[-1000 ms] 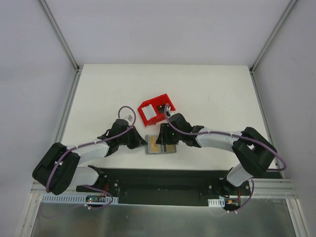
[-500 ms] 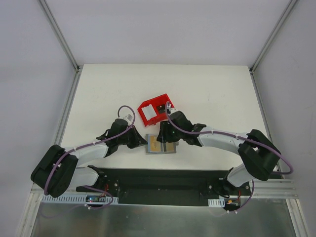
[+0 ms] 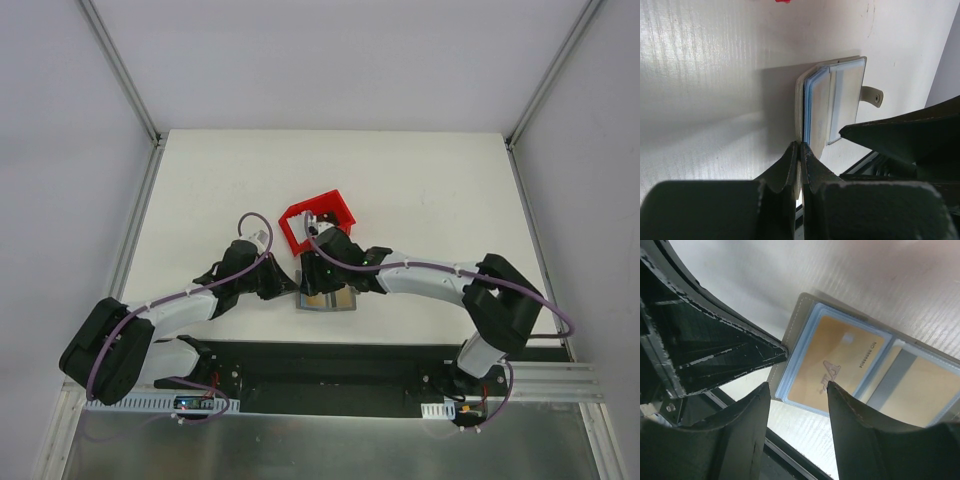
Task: Put the credit cards into the card holder
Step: Turn over the card slot in the card holder.
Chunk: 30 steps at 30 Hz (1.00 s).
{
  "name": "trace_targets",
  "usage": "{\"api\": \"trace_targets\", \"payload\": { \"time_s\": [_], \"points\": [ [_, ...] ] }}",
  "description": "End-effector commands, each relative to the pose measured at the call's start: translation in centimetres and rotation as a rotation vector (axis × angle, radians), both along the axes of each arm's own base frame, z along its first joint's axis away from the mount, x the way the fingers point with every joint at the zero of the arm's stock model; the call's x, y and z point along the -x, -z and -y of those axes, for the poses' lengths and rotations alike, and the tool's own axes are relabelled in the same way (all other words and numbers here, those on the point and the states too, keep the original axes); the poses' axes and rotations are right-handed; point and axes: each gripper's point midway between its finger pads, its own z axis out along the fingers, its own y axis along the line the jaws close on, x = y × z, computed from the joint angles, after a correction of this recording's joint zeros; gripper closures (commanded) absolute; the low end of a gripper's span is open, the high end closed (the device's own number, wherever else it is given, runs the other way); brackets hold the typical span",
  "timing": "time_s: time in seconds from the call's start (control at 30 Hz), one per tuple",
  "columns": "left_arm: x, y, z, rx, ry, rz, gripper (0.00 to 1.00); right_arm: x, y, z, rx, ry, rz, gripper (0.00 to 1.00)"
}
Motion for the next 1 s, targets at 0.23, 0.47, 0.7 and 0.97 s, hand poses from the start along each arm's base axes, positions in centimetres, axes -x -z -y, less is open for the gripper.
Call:
{"api": "trace_targets", "payload": {
  "time_s": [0.23, 0.47, 0.7, 0.97],
  "points": [
    [-0.3, -1.8, 0.7, 0.026, 0.036, 0.056, 1.0, -0.2, 0.9, 0.1, 0.118, 0.001, 0.021, 0.49],
    [-0.3, -1.9, 0.8, 0.029, 0.038, 0.055, 1.0, -0.2, 1.2, -0.5, 0.108, -0.005, 0.004, 0.49],
    [-0.3, -1.8, 0.8, 0.029, 0.041, 0.053, 1.0, -0.2, 2.0, -0.2, 0.14, -0.003, -0.002, 0.51],
    [-0.3, -1.7, 0.8, 0.025, 0.037, 0.053, 1.0, -0.6, 1.6, 0.7, 0.192, 0.012, 0.025, 0.59]
  ]
}}
